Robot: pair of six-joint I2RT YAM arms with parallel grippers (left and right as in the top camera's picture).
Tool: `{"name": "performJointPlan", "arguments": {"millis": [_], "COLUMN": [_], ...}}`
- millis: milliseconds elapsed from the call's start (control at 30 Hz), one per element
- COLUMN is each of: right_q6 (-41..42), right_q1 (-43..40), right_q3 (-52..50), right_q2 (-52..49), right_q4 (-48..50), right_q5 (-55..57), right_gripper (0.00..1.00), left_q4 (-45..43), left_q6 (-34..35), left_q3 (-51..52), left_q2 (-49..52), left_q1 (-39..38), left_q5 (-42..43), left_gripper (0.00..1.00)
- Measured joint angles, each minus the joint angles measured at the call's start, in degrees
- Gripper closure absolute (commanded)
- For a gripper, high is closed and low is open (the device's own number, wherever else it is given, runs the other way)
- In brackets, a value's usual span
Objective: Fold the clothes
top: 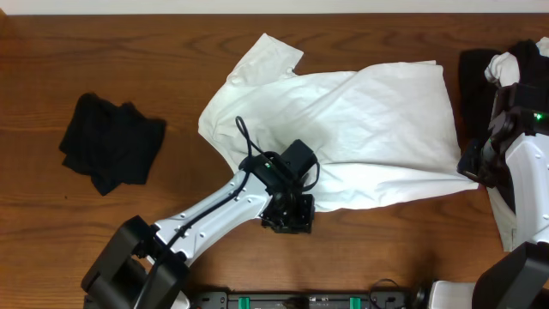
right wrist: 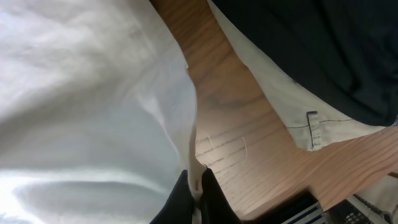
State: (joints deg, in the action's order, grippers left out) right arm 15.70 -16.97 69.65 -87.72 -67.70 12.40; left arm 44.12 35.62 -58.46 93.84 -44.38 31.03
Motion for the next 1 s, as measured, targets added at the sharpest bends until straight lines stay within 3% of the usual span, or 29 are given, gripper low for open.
{"name": "performJointPlan", "arguments": {"millis": [133, 233, 467, 633, 1000], "right_q6": [0.0, 0.0, 0.0, 0.0, 0.0], "right_q1": [0.0, 0.0, 0.0, 0.0, 0.0], "right_q3": [0.0, 0.0, 0.0, 0.0, 0.0], "right_q2": [0.0, 0.0, 0.0, 0.0, 0.0], "right_q4": [0.0, 0.0, 0.0, -0.2, -0.7], "right_q5": [0.0, 0.0, 0.0, 0.0, 0.0], "right_gripper": [0.99, 0.99, 0.99, 0.99, 0.99], "left_q4": [3.5, 4.1, 5.0, 4.7, -5.8], "left_q6": [-0.4, -2.7, -4.8, -3.3, -1.3], "left_q3": [0.0, 0.0, 0.0, 2.0, 8.3], "left_q2": [-1.8, -4.9, -6.5, -6.1, -5.7], "left_q1": [3.2, 6.6, 10.4, 10.4, 10.4], "left_q5": [-6.6, -12.2, -20.5, -21.8, -19.8], "left_gripper": [0.71, 0.59, 0.58, 0.57, 0.53]}}
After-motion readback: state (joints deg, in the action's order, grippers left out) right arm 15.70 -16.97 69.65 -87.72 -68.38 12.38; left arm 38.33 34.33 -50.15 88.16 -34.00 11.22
